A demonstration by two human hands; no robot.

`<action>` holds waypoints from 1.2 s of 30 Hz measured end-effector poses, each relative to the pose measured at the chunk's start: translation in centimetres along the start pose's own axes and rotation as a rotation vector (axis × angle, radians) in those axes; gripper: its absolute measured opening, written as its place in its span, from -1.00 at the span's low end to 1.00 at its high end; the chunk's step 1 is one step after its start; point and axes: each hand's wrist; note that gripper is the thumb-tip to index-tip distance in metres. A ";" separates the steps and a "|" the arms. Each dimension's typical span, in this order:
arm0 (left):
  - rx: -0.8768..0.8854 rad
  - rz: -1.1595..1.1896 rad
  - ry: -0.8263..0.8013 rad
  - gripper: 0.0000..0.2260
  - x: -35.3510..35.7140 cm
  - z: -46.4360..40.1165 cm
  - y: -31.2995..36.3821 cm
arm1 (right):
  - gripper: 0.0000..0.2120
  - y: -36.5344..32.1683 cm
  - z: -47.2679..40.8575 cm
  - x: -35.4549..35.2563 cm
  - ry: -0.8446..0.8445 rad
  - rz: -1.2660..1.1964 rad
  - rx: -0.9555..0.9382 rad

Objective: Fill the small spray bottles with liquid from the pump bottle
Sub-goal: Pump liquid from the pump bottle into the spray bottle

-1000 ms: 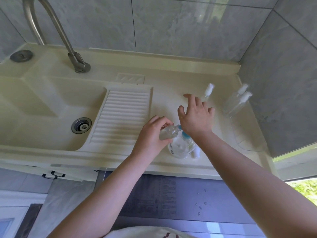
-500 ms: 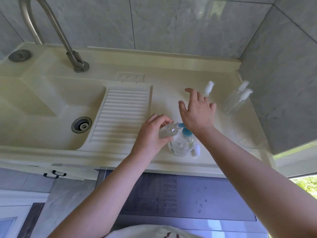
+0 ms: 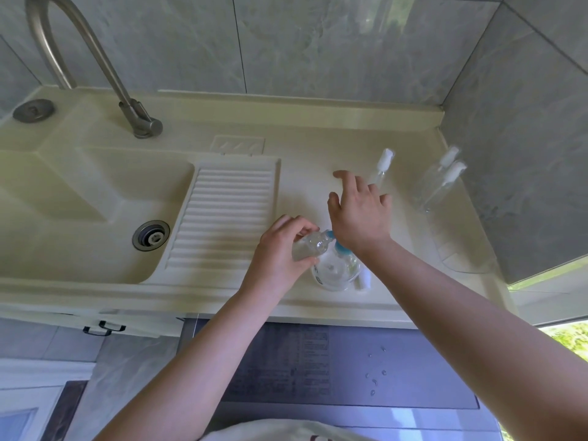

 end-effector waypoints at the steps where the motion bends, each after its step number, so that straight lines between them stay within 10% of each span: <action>1: 0.000 -0.006 0.000 -0.58 0.0 -0.1 0.0 | -0.61 0.0 0.0 -0.1 0.003 -0.027 0.009; 18: -0.036 0.069 -0.018 -0.60 -0.5 -0.1 0.9 | -0.65 1.4 -1.0 -1.0 -0.055 -1.073 0.221; 27: -0.112 0.122 -0.051 -0.61 -0.7 0.2 0.4 | -0.69 4.8 0.7 0.4 0.011 -1.025 0.256; 36: -0.141 0.178 -0.032 -0.58 -1.0 0.7 0.1 | -0.66 9.1 5.5 3.1 -0.038 -0.451 0.227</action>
Point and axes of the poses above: each hand's wrist, its own z-axis away from the middle knuckle, its own x-axis out of the palm, y = z × x, and after that the axes turned 9 degrees about -y, right-handed
